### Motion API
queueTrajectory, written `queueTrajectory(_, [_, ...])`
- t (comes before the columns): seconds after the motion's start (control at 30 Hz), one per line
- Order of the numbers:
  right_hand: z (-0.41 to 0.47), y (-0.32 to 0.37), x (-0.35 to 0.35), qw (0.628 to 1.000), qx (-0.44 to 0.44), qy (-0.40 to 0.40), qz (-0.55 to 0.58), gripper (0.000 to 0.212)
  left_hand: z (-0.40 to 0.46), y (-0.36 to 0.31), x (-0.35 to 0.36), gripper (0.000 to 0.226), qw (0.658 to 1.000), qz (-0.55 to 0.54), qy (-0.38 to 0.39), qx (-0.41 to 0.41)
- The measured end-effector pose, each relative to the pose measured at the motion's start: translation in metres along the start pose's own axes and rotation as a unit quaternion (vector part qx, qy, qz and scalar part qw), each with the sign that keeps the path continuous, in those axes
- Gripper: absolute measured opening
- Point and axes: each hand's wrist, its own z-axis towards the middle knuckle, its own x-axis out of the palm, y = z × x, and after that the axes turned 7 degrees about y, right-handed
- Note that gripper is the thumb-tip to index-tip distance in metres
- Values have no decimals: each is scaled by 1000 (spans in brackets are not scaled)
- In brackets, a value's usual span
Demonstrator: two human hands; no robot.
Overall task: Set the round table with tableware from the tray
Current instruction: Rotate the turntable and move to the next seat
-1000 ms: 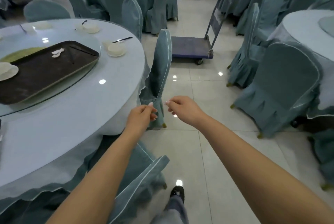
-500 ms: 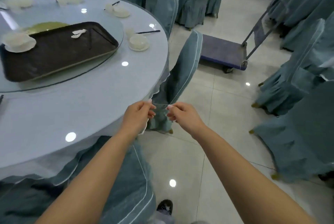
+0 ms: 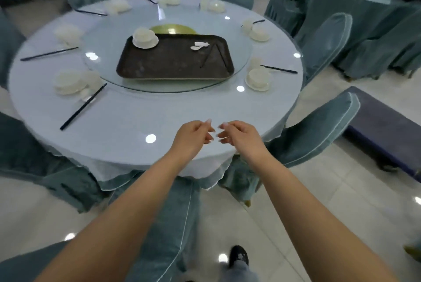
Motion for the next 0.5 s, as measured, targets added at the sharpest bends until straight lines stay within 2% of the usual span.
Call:
queueTrajectory(0.27, [60,12,-81,998,-38,54,-16,22,47,-45,38,37,996,-20,-79,-21])
queueTrajectory(0.5, [109,26,-105,997,-37,73,-4,24,81,-62,37,36,991,-11,-130,-43])
